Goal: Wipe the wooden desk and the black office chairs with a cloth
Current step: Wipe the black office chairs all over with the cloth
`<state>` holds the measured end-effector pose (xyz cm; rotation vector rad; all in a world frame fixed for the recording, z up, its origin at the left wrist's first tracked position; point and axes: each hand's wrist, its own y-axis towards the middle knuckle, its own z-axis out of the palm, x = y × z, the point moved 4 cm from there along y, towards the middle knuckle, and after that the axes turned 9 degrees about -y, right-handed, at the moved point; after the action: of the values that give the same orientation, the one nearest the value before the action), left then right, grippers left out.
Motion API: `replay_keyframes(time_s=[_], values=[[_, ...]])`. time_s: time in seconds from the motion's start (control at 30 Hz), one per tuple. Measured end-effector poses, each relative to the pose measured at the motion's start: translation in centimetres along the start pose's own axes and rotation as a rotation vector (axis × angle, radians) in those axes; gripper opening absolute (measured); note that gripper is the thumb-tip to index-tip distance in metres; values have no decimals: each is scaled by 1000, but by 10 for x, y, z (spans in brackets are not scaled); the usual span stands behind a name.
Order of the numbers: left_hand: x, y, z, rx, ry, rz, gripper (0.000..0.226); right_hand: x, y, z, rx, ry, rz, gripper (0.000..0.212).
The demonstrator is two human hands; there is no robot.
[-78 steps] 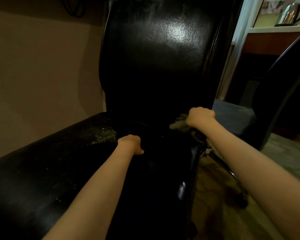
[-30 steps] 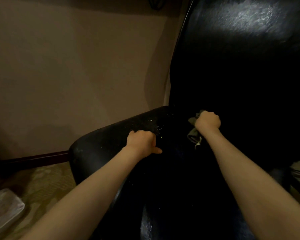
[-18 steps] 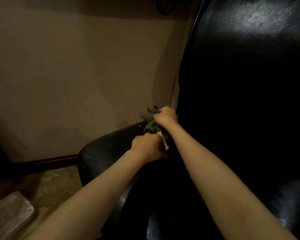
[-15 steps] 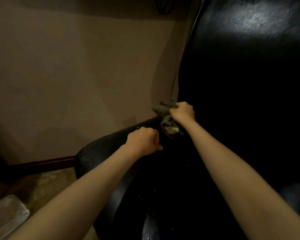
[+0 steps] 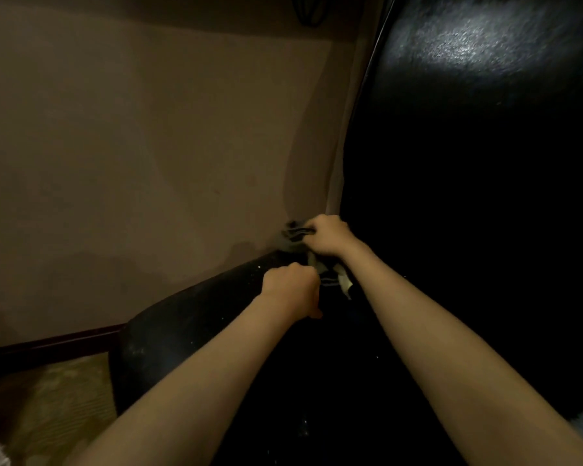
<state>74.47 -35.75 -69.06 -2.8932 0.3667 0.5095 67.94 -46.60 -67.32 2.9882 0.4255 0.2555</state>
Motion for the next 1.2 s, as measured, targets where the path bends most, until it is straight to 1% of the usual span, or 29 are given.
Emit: replay_keyframes(time_s=[0.03,0.07,0.1,0.13,0.2,0.23,0.27,0.3,0.33,0.37,0.43,0.5,0.6,0.7,0.77,0.8,0.83,0.9,0.97,1.0,1.03,1.1,1.17,1.2], values=[[-2,0,0,-6,18,-9,29,12,-2,0,71,39,-91,24],[-6,-1,0,-11,35,-11,31,18,-4,-2,130,70,-145,23],[-8,-3,-1,-16,49,-6,33,17,-3,-6,152,95,-158,21],[-9,-4,-1,-23,56,1,33,11,0,-12,118,122,-137,20],[-8,-3,2,-46,54,9,31,-13,15,-27,-82,144,-9,23],[-8,-4,3,-67,54,9,30,-28,21,-30,-186,97,83,28],[-8,-3,3,-87,61,9,30,-39,24,-30,-240,-3,170,31],[-8,-3,3,-99,69,11,31,-47,26,-25,-241,-124,236,35],[-9,-2,3,-101,70,15,30,-52,26,-18,-195,-227,273,38],[-10,-2,5,-94,70,21,29,-55,28,-7,-132,-287,294,40],[-8,0,8,-78,63,28,27,-57,31,10,-41,-324,302,34],[-3,1,10,-85,59,18,26,-40,39,11,-28,-313,206,30],[-2,1,13,-159,111,6,28,12,38,8,24,-232,-100,28],[-4,-3,13,-188,100,-30,35,73,15,8,241,30,-416,24],[-4,-3,13,-160,91,-50,34,93,7,2,337,131,-506,30],[-4,-3,13,-145,90,-56,34,93,7,-3,341,154,-511,31],[-5,-4,13,-137,89,-58,34,86,9,-9,303,167,-497,31],[-6,-6,11,-143,77,-48,32,56,17,-22,125,174,-400,30],[-6,-10,10,-138,52,-26,32,16,22,-29,-88,105,-224,31],[-6,-11,9,-127,35,-14,32,-4,23,-27,-149,32,-119,33],[-5,-12,9,-115,18,-8,32,-20,22,-21,-157,-59,-25,34],[-7,-12,10,-113,24,-7,31,-35,19,0,-82,-180,98,33],[-10,-11,11,-129,68,-19,30,-28,15,13,-44,-171,111,31],[-12,-10,12,-137,91,-23,31,-18,14,14,-42,-150,76,29]])
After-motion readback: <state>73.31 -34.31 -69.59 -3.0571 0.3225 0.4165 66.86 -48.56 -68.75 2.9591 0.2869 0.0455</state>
